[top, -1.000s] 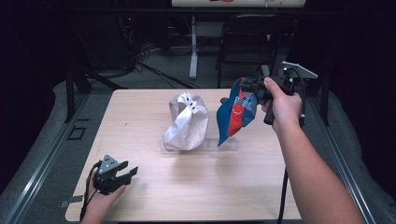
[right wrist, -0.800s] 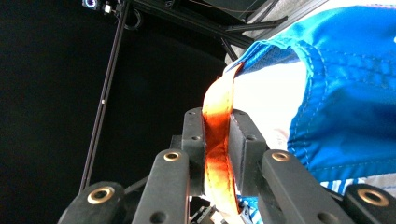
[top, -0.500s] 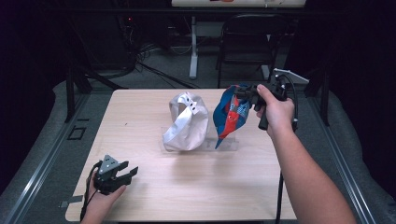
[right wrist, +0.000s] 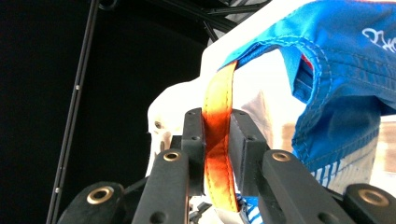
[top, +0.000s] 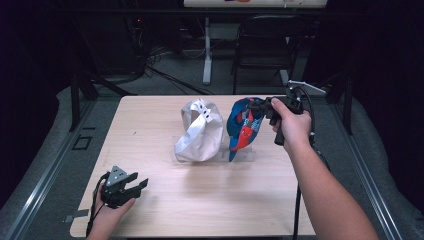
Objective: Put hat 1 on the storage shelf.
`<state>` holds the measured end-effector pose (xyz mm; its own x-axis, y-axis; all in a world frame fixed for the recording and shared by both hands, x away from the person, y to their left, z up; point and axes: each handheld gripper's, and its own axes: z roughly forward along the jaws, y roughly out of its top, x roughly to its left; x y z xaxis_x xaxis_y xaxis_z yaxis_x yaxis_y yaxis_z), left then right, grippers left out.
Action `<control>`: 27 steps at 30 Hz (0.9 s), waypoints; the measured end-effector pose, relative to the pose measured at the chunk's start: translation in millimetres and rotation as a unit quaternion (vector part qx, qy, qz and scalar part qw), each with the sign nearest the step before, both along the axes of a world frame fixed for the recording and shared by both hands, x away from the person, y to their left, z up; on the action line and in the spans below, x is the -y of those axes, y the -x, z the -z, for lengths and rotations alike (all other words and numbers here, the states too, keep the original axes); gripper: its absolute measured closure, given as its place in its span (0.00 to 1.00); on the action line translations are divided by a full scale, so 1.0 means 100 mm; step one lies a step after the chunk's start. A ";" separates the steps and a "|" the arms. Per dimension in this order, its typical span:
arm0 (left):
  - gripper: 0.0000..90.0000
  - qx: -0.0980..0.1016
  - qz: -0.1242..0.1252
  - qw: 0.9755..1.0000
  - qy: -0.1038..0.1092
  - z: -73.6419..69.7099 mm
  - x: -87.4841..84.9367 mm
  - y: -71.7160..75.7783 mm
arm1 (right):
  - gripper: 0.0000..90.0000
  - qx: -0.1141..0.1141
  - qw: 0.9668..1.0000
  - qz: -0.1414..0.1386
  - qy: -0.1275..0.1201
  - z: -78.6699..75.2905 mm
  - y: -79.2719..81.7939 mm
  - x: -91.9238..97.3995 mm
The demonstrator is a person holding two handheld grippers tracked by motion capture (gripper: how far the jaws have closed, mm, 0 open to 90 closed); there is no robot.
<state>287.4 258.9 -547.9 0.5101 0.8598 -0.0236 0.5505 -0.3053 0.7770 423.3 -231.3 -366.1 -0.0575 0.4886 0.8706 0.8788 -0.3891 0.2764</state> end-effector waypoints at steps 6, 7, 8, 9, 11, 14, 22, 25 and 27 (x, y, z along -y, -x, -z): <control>0.58 -0.001 0.002 1.000 0.003 0.01 0.01 -0.03 | 0.86 0.000 1.000 -0.004 0.017 0.03 0.00 -0.01; 0.58 -0.002 0.002 1.000 0.004 0.01 0.02 -0.04 | 0.86 0.000 1.000 -0.005 0.018 0.03 0.01 0.00; 0.58 -0.002 0.002 1.000 0.004 0.01 0.02 -0.04 | 0.86 0.000 1.000 -0.005 0.018 0.03 0.01 0.00; 0.58 -0.004 0.005 1.000 0.003 0.02 0.03 -0.06 | 0.86 0.000 1.000 0.000 0.021 0.02 0.01 -0.01; 0.58 -0.003 0.007 1.000 0.003 0.02 0.04 -0.07 | 0.86 0.001 1.000 -0.001 0.026 0.02 0.02 0.00; 0.58 -0.002 0.010 1.000 0.002 0.01 0.05 -0.08 | 0.86 0.001 0.999 -0.003 0.032 0.01 0.04 0.01; 0.58 -0.002 0.014 1.000 0.001 0.01 0.06 -0.10 | 0.86 0.005 0.999 -0.001 0.041 0.00 0.07 0.02; 0.58 -0.003 0.012 1.000 0.002 0.01 0.06 -0.10 | 0.86 0.005 0.999 0.000 0.046 -0.01 0.08 0.02; 0.58 -0.003 0.011 1.000 0.004 0.02 0.05 -0.10 | 0.86 0.004 0.999 0.004 0.046 -0.01 0.08 0.02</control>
